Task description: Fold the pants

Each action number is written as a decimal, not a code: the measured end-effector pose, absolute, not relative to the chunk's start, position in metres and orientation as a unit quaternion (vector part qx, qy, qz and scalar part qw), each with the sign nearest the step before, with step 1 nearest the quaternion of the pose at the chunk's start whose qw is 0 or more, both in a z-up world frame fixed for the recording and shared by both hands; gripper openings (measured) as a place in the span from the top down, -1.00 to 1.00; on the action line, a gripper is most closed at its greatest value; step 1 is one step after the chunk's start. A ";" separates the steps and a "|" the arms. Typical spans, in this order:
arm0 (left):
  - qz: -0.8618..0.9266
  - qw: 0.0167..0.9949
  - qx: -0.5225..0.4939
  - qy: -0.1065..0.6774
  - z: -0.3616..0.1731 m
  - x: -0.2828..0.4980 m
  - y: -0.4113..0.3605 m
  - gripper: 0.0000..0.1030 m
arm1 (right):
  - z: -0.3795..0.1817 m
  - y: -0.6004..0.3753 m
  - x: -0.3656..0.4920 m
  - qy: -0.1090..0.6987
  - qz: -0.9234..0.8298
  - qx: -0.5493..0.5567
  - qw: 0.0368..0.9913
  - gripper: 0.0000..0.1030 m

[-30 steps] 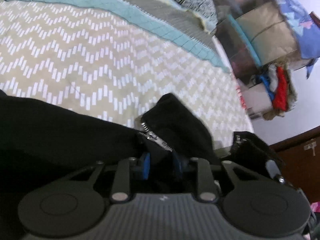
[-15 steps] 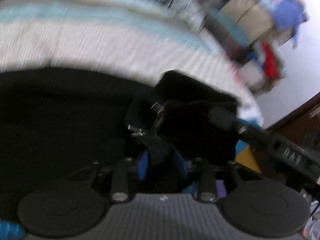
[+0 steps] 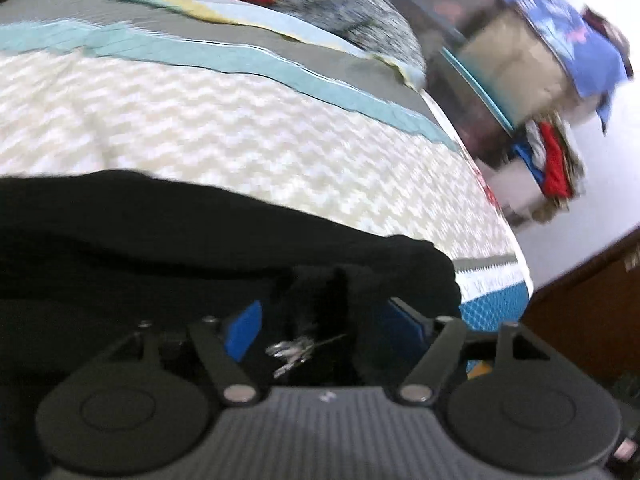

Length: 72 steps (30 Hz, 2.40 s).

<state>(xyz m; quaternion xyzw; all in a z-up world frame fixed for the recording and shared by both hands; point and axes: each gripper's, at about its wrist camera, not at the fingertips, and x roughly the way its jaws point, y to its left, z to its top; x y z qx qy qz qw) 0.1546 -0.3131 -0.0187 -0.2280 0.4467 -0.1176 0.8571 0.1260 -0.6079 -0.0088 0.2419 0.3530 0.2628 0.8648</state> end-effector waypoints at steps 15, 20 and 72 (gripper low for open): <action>-0.074 0.875 -0.146 0.456 -0.037 0.161 -0.334 0.04 | -0.047 -0.583 0.156 0.416 0.178 0.178 0.874 0.05; -0.093 0.871 -0.214 0.432 -0.028 0.138 -0.307 -0.05 | -0.025 -0.574 0.132 0.380 0.204 0.182 0.884 0.02; 0.009 0.888 -0.209 0.410 -0.064 0.047 -0.193 -0.57 | -0.050 -0.495 0.095 0.408 0.194 0.109 0.886 -0.54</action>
